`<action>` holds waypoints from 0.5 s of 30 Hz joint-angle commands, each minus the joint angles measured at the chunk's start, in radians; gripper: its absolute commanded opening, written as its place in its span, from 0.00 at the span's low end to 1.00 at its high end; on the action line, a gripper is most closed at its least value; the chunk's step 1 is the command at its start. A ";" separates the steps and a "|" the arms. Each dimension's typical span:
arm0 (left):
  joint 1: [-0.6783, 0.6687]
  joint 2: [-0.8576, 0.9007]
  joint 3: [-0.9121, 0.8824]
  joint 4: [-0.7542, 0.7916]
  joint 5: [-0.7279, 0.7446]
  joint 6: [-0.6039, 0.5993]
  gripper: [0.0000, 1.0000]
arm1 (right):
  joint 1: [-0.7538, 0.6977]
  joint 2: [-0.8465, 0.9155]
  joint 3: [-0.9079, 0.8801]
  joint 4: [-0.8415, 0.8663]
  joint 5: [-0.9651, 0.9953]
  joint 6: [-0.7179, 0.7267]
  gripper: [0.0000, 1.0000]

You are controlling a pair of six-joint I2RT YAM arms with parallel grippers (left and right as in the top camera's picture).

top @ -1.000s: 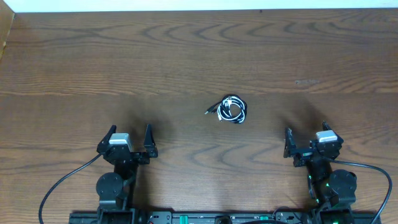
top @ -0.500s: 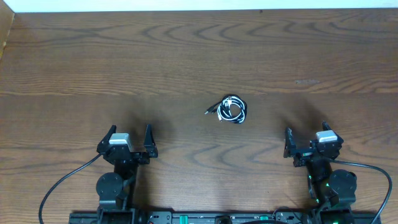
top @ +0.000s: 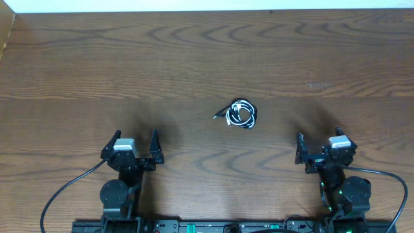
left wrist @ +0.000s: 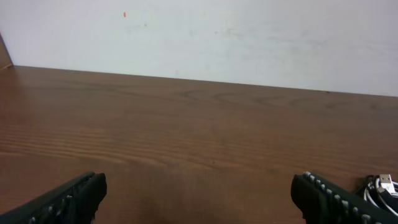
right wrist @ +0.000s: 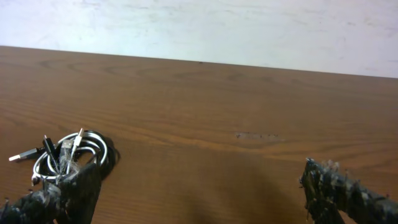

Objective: Untangle cables

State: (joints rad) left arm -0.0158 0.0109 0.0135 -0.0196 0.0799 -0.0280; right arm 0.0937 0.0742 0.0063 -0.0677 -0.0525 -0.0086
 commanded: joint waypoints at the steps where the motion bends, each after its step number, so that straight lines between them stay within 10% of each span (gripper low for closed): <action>1: 0.004 -0.007 -0.009 -0.044 0.017 0.005 1.00 | -0.001 -0.002 -0.001 -0.004 0.001 -0.008 0.99; 15: 0.004 -0.007 -0.009 -0.044 0.013 0.006 1.00 | -0.001 -0.002 -0.001 -0.003 0.000 -0.006 0.99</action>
State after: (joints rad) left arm -0.0158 0.0109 0.0135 -0.0196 0.0799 -0.0280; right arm 0.0937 0.0742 0.0063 -0.0677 -0.0525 -0.0086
